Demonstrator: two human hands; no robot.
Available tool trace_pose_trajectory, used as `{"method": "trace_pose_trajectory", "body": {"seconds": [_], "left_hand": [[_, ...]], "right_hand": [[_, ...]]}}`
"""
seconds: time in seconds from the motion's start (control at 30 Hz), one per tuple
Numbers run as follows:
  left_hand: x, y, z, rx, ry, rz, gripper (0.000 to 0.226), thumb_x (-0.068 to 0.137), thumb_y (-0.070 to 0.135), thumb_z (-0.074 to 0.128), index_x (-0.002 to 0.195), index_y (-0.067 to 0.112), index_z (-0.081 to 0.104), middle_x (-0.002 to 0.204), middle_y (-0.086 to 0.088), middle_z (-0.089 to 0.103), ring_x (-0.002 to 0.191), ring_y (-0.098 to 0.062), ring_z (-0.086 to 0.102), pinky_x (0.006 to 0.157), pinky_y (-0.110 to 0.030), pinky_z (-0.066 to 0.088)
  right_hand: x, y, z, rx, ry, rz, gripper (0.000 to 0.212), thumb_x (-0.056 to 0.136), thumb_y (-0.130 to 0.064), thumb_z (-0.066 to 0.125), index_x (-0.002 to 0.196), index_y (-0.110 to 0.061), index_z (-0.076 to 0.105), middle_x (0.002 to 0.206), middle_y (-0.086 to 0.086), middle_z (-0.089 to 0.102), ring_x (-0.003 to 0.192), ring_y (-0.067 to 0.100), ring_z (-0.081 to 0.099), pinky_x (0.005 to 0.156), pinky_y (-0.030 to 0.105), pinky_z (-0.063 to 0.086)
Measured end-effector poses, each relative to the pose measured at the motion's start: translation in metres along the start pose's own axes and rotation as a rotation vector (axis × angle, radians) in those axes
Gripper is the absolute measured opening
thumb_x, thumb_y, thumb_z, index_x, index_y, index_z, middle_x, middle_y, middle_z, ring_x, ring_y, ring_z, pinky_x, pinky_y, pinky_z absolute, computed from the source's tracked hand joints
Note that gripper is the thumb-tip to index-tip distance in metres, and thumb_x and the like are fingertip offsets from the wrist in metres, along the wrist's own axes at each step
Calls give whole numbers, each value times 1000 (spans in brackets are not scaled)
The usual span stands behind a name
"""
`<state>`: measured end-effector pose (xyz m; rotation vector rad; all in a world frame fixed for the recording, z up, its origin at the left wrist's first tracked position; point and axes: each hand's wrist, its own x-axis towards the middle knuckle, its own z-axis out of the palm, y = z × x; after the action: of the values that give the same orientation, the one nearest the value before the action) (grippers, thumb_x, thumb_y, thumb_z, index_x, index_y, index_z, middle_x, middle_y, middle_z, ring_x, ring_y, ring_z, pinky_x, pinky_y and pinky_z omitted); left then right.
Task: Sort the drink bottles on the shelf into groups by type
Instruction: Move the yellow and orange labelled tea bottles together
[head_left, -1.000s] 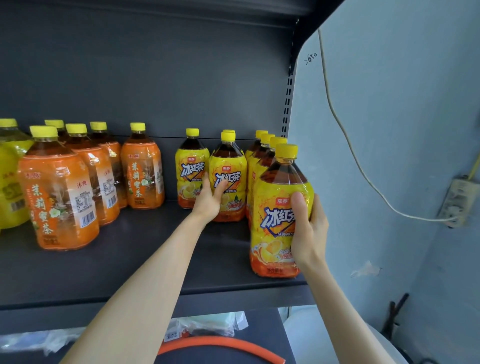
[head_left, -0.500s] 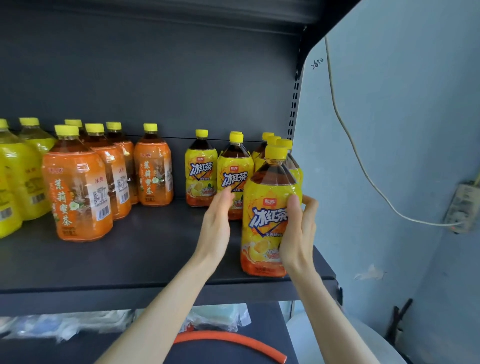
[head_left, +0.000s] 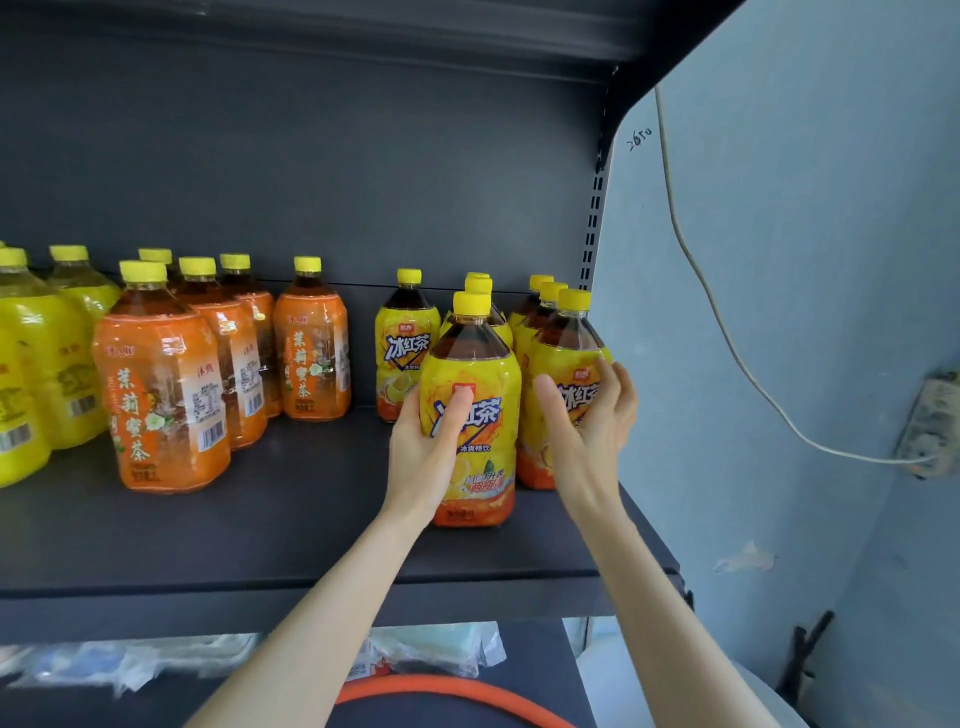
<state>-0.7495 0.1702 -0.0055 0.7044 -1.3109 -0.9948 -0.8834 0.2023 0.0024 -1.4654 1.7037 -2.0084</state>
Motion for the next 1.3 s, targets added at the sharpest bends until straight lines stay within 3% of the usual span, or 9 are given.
{"method": "trace_pose_trajectory", "body": {"seconds": [0.13, 0.23, 0.33, 0.47, 0.57, 0.73, 1.0, 1.1, 1.3], "left_hand": [[15, -8, 3, 28, 6, -52, 41, 70, 65, 61, 104, 44, 51, 121, 7, 60, 109, -10, 60, 90, -32, 52], [23, -8, 8, 116, 31, -60, 57, 65, 69, 53, 114, 41, 43, 132, 10, 34, 117, -8, 45, 94, -30, 44], [30, -13, 11, 99, -2, -82, 54, 64, 73, 52, 111, 51, 38, 137, 10, 37, 121, -9, 45, 90, -27, 44], [40, -23, 16, 36, -26, -121, 78, 70, 64, 54, 140, 40, 30, 133, 10, 48, 116, -9, 52, 74, -15, 46], [45, -26, 18, 34, -2, -139, 80, 75, 60, 53, 146, 32, 27, 126, 10, 54, 109, -8, 55, 70, -14, 45], [49, -30, 21, 60, 45, -125, 46, 88, 49, 52, 130, 29, 47, 108, 12, 61, 98, -4, 59, 68, -13, 45], [50, -35, 20, 80, 43, -47, 39, 87, 45, 53, 122, 30, 48, 107, 17, 61, 95, 4, 59, 66, -5, 47], [49, -35, 20, 82, 38, -41, 49, 82, 49, 53, 125, 28, 47, 108, 15, 60, 95, 3, 59, 69, -7, 49], [45, -24, 13, 130, -43, -105, 49, 87, 47, 52, 132, 28, 45, 114, 11, 59, 101, -4, 57, 73, -13, 45]], "right_hand": [[31, 14, -8, 32, -50, 108, 114, 70, -67, 67, 154, -21, 5, 162, -1, 9, 148, 16, 9, 121, 46, 13], [43, 23, -6, 185, -125, 222, 126, 56, -71, 70, 153, -27, 5, 156, 1, 31, 138, 18, 39, 113, 48, 35], [47, 34, -4, 241, -141, 234, 87, 71, -51, 78, 142, -24, 37, 120, -5, 64, 106, 10, 64, 96, 44, 53], [47, 39, -4, 262, -102, 214, 54, 79, -38, 74, 125, -21, 51, 107, -7, 67, 96, 9, 66, 86, 37, 57], [47, 42, -2, 261, -90, 195, 50, 81, -36, 73, 124, -19, 52, 107, -6, 68, 95, 8, 67, 80, 30, 56], [48, 44, -1, 241, -75, 179, 51, 82, -37, 72, 125, -20, 52, 106, -8, 67, 94, 6, 66, 79, 28, 55], [49, 48, 3, 206, -62, 151, 50, 85, -37, 69, 126, -18, 48, 100, -15, 65, 90, -1, 63, 76, 23, 52], [49, 47, 2, 185, -82, 141, 49, 86, -36, 67, 126, -18, 46, 97, -19, 62, 87, -5, 61, 70, 15, 49], [49, 39, -8, 143, -174, 189, 57, 84, -44, 68, 130, -22, 42, 103, -16, 63, 100, 10, 64, 87, 33, 54]]}}
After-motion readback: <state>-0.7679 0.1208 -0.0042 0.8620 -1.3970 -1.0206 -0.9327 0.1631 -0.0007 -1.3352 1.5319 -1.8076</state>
